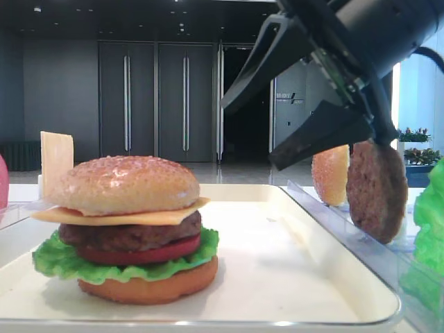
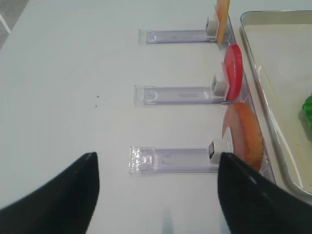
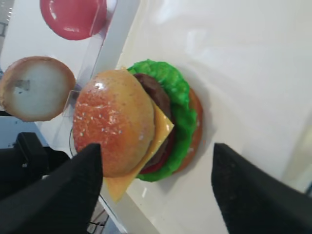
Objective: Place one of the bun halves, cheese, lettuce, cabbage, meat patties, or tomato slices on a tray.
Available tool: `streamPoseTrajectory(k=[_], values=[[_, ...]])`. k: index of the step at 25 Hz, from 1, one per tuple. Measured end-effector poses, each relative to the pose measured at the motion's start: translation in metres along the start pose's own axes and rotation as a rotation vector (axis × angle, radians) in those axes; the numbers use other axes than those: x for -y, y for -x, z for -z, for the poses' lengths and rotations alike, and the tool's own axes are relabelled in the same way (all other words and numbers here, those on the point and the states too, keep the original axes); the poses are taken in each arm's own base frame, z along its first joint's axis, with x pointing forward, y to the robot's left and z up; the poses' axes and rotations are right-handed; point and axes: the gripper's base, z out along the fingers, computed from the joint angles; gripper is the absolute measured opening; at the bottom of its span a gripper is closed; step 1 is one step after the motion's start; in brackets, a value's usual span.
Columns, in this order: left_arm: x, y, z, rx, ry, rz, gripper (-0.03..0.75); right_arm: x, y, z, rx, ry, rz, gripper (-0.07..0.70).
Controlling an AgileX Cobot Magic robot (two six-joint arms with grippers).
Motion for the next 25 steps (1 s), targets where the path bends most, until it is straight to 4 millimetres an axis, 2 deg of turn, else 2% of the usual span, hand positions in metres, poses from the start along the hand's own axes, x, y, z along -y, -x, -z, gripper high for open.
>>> streamPoseTrajectory(k=[7,12,16,21,25], values=[[0.0,0.0,0.0,0.0,0.0,0.0,0.578,-0.001,-0.002,0.058,0.032,-0.186,0.015,0.485],[0.0,0.0,0.0,0.0,0.0,0.0,0.578,0.013,-0.008,0.105,0.073,-0.392,0.011,0.485],[0.0,0.0,0.0,0.0,0.0,0.0,0.578,0.025,-0.015,0.135,0.098,-0.506,-0.038,0.485],[0.0,0.0,0.0,0.0,0.0,0.0,0.578,0.036,-0.031,0.163,0.048,-0.66,-0.134,0.485],[0.0,0.0,0.0,0.0,0.0,0.0,0.578,0.038,-0.044,0.177,-0.016,-0.797,-0.201,0.485]])
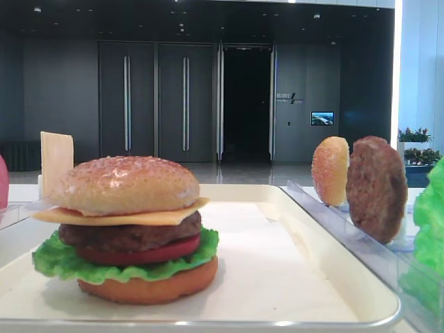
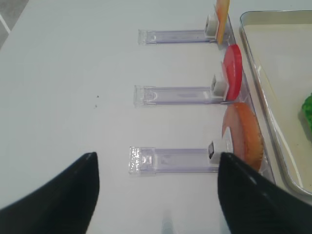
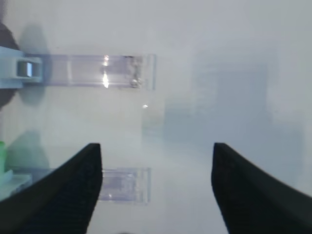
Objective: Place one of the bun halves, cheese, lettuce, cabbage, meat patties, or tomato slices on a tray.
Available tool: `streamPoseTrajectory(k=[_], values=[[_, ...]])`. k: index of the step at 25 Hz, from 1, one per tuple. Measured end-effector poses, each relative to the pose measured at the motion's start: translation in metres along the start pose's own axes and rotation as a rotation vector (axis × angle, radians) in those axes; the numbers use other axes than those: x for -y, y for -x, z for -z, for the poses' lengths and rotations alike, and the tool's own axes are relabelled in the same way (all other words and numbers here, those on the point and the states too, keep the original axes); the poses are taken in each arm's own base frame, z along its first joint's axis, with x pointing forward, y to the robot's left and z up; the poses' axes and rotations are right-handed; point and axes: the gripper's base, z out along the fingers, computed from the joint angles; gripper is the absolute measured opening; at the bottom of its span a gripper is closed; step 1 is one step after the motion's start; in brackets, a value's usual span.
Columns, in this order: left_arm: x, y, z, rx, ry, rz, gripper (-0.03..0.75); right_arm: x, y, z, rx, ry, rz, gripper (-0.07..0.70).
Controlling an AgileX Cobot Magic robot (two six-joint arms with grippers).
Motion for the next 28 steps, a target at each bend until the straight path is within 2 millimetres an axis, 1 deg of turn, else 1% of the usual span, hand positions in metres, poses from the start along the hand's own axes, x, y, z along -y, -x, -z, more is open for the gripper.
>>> streamPoseTrajectory(k=[2,6,9,11,15,20,25,28], values=[[0.0,0.0,0.0,0.0,0.0,0.0,0.578,0.003,-0.004,0.005,-0.014,-0.042,0.002,0.485],[0.0,0.0,0.0,0.0,0.0,0.0,0.578,0.003,-0.014,0.017,-0.021,-0.069,0.005,0.485],[0.0,0.0,0.0,0.0,0.0,0.0,0.578,0.002,-0.025,0.027,-0.014,-0.077,-0.012,0.485],[0.0,0.0,0.0,0.0,0.0,0.0,0.578,0.0,-0.038,0.033,0.001,-0.08,-0.025,0.485],[0.0,0.0,0.0,0.0,0.0,0.0,0.578,-0.002,-0.071,0.036,0.016,-0.087,-0.029,0.485],[0.0,0.0,0.0,0.0,0.0,0.0,0.578,-0.007,-0.118,0.041,0.117,-0.095,-0.024,0.485],[0.0,0.0,0.0,0.0,0.0,0.0,0.578,-0.01,-0.151,0.04,0.209,-0.103,-0.017,0.485],[0.0,0.0,0.0,0.0,0.0,0.0,0.578,-0.011,-0.164,0.044,0.287,-0.109,-0.012,0.485]])
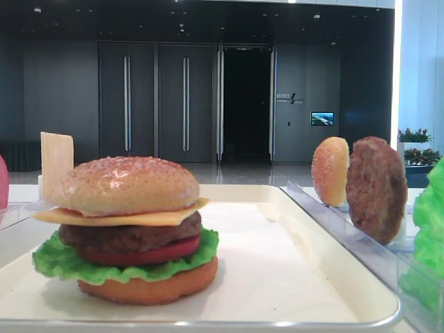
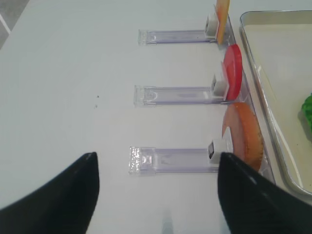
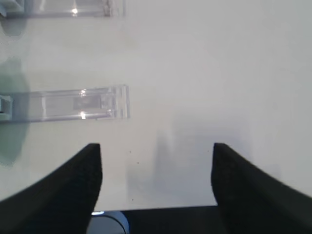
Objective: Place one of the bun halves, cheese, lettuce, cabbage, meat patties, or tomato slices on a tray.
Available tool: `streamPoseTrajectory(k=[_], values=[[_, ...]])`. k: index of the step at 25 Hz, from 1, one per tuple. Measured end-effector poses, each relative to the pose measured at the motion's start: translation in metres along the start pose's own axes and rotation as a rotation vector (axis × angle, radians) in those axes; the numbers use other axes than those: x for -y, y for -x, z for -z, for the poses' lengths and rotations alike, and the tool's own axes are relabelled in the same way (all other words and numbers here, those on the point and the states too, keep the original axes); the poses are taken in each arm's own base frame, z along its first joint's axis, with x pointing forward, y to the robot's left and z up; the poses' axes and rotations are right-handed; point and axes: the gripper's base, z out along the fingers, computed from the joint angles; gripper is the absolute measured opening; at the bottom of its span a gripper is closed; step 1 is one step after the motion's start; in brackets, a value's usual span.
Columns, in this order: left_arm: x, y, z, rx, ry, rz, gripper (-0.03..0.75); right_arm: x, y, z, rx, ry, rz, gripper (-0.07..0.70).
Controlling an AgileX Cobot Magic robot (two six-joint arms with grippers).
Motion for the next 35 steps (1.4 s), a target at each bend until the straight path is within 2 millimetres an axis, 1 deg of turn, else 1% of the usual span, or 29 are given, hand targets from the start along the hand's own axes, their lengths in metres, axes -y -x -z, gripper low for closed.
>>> streamPoseTrajectory(k=[10,16,35], values=[[0.0,0.0,0.0,0.0,0.0,0.0,0.578,-0.002,-0.028,0.029,0.278,-0.017,-0.018,0.485],[0.0,0.0,0.0,0.0,0.0,0.0,0.578,-0.003,-0.045,0.041,0.413,-0.023,-0.016,0.485],[0.0,0.0,0.0,0.0,0.0,0.0,0.578,-0.003,-0.047,0.042,0.428,-0.025,-0.019,0.482]])
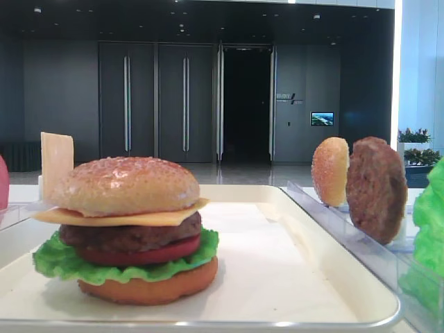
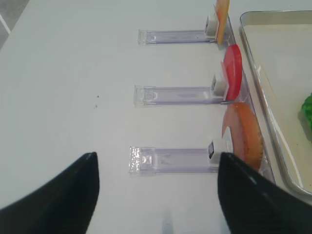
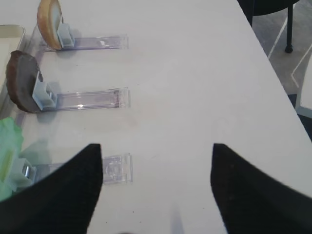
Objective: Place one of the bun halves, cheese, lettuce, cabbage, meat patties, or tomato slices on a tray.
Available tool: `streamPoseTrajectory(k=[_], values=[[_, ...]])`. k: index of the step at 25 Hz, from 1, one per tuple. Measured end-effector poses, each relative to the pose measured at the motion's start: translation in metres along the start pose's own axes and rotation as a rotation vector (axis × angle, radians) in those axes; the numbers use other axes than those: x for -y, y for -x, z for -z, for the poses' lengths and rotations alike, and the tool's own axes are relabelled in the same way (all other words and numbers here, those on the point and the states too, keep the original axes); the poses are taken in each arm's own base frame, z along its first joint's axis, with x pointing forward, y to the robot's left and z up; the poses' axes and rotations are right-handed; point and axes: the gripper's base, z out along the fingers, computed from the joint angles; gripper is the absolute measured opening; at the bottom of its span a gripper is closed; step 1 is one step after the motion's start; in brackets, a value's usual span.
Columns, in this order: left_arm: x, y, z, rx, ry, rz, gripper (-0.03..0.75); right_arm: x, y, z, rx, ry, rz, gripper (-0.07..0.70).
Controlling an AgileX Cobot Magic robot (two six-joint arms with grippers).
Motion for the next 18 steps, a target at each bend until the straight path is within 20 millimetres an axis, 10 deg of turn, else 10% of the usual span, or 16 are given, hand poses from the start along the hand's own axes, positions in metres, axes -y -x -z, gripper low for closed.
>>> streamPoseTrajectory(k=[18], values=[[0.0,0.0,0.0,0.0,0.0,0.0,0.578,0.0003,0.0,0.0,0.0,-0.003,-0.002,0.482]])
